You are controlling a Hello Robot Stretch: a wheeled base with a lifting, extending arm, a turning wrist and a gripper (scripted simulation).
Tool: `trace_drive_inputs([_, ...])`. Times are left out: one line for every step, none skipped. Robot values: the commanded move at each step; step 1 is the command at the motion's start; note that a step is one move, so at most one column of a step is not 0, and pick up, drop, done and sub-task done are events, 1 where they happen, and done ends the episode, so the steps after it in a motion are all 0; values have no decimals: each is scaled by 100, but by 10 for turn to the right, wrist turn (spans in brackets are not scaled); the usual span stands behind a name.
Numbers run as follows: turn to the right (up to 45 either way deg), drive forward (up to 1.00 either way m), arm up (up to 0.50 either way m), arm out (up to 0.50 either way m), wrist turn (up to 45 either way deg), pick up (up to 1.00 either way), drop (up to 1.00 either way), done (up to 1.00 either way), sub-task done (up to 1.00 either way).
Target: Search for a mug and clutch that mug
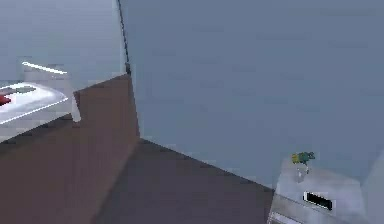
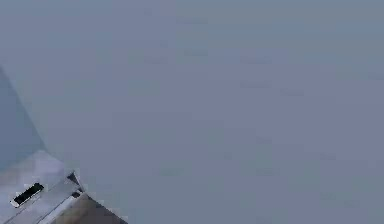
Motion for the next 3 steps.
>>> trace_drive_inputs([240, 0, 0, 0, 0, 0, 0, 0, 0])
trace_drive_inputs([0, 45, 0, 0, 0, 0, 0, 0, 0])
trace_drive_inputs([-450, 0, 0, 0, 0, 0, 0, 0, 0])
